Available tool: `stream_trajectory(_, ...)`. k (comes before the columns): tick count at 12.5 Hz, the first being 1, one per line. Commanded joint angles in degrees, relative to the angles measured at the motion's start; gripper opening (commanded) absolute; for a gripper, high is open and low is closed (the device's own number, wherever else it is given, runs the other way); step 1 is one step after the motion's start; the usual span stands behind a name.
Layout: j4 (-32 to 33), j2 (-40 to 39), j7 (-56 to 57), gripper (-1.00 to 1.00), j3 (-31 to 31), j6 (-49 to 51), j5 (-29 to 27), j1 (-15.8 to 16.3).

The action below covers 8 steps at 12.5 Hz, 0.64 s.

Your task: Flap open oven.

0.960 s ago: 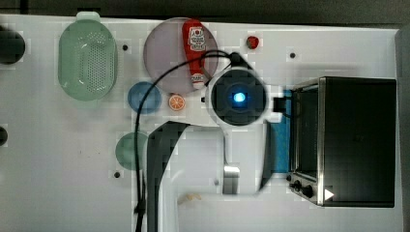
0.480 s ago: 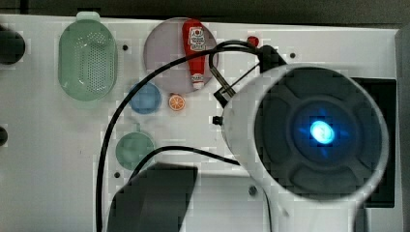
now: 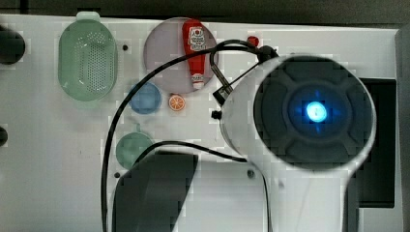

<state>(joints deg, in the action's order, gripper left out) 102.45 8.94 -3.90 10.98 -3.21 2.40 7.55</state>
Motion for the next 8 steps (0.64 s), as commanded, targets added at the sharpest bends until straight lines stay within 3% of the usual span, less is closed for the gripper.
stream_trajectory(1,0.0,-0.2,-3.0,-0.65,-0.1,0.6,0.0,-0.2)
stream_trajectory(8,0.0,-0.7,-3.0,-0.65,-0.1,0.6,0.0,-0.2)
